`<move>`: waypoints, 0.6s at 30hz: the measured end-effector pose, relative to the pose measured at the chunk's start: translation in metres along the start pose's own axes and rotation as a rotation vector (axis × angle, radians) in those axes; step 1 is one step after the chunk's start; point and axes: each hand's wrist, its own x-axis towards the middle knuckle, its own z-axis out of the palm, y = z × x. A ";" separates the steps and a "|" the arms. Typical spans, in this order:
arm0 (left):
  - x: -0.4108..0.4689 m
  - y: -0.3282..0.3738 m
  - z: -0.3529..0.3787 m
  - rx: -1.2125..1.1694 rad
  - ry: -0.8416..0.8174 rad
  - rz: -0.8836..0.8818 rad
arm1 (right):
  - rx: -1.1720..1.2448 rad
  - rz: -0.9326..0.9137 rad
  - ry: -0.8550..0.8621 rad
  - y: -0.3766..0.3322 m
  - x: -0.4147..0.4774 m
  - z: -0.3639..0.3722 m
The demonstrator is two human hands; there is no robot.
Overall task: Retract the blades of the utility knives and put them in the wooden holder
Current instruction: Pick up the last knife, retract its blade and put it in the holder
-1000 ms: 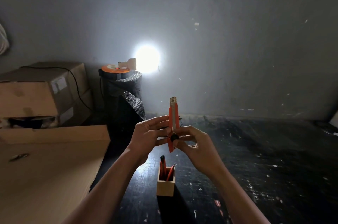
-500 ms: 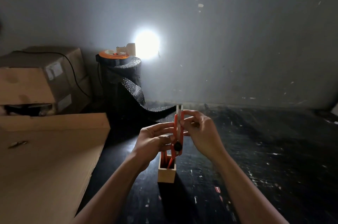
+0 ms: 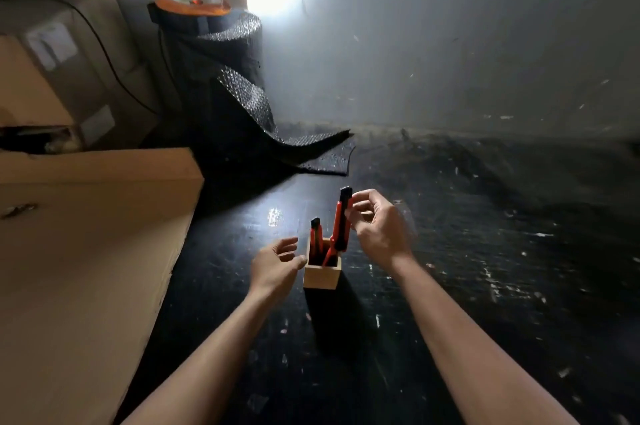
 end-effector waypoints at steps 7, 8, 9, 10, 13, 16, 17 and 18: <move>0.030 -0.018 0.024 0.195 -0.095 -0.067 | -0.090 0.081 -0.045 0.051 0.021 0.040; 0.034 -0.020 0.027 0.214 -0.104 -0.071 | -0.105 0.087 -0.062 0.058 0.022 0.045; 0.038 -0.021 0.030 0.232 -0.111 -0.077 | -0.124 0.091 -0.080 0.064 0.023 0.050; 0.041 -0.022 0.033 0.243 -0.115 -0.083 | -0.144 0.096 -0.098 0.070 0.024 0.054; 0.046 -0.027 0.038 0.251 -0.127 -0.110 | -0.196 0.125 -0.150 0.084 0.025 0.063; 0.048 -0.033 0.039 0.232 -0.133 -0.144 | -0.236 0.156 -0.177 0.095 0.025 0.070; 0.049 -0.035 0.039 0.218 -0.133 -0.148 | -0.239 0.159 -0.178 0.097 0.024 0.071; 0.050 -0.036 0.040 0.203 -0.132 -0.147 | -0.240 0.155 -0.175 0.098 0.024 0.072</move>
